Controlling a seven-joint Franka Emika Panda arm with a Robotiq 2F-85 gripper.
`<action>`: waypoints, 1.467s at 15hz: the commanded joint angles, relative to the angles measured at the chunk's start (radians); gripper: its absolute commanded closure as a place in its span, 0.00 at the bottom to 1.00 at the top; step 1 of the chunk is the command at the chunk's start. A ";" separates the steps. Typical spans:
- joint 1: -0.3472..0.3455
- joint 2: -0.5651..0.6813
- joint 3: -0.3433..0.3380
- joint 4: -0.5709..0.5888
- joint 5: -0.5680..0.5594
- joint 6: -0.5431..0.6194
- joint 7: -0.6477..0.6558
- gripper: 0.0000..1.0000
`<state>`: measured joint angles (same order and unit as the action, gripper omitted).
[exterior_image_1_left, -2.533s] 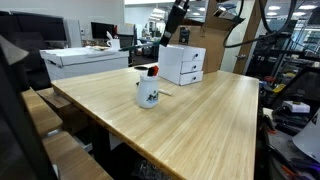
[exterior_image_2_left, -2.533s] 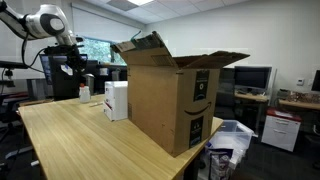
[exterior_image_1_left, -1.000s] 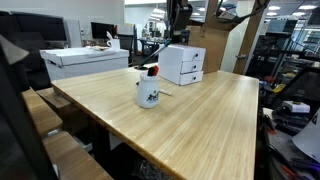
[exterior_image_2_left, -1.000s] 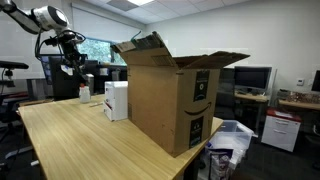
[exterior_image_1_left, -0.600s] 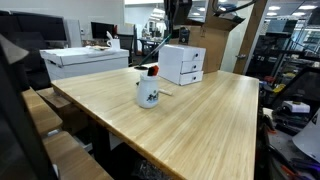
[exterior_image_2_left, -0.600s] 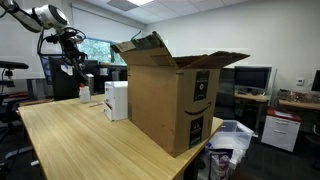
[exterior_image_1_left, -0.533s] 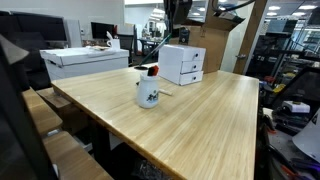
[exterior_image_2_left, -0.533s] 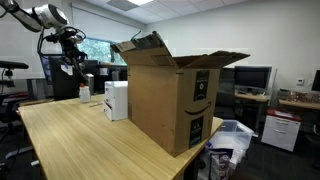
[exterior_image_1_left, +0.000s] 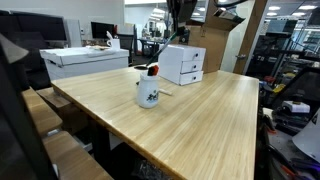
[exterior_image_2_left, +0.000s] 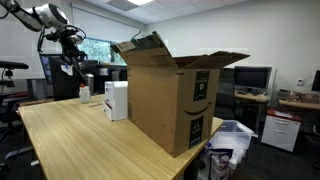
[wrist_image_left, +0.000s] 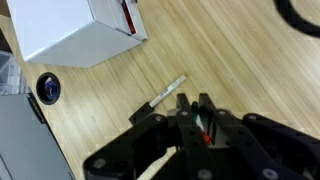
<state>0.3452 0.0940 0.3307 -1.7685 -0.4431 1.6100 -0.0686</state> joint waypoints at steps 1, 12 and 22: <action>0.008 0.013 0.004 0.022 0.008 -0.032 -0.055 0.94; 0.040 0.054 0.020 0.055 0.003 -0.060 -0.079 0.94; 0.046 0.085 0.011 0.092 -0.019 -0.129 -0.065 0.94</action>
<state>0.3835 0.1633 0.3436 -1.7019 -0.4426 1.5238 -0.1148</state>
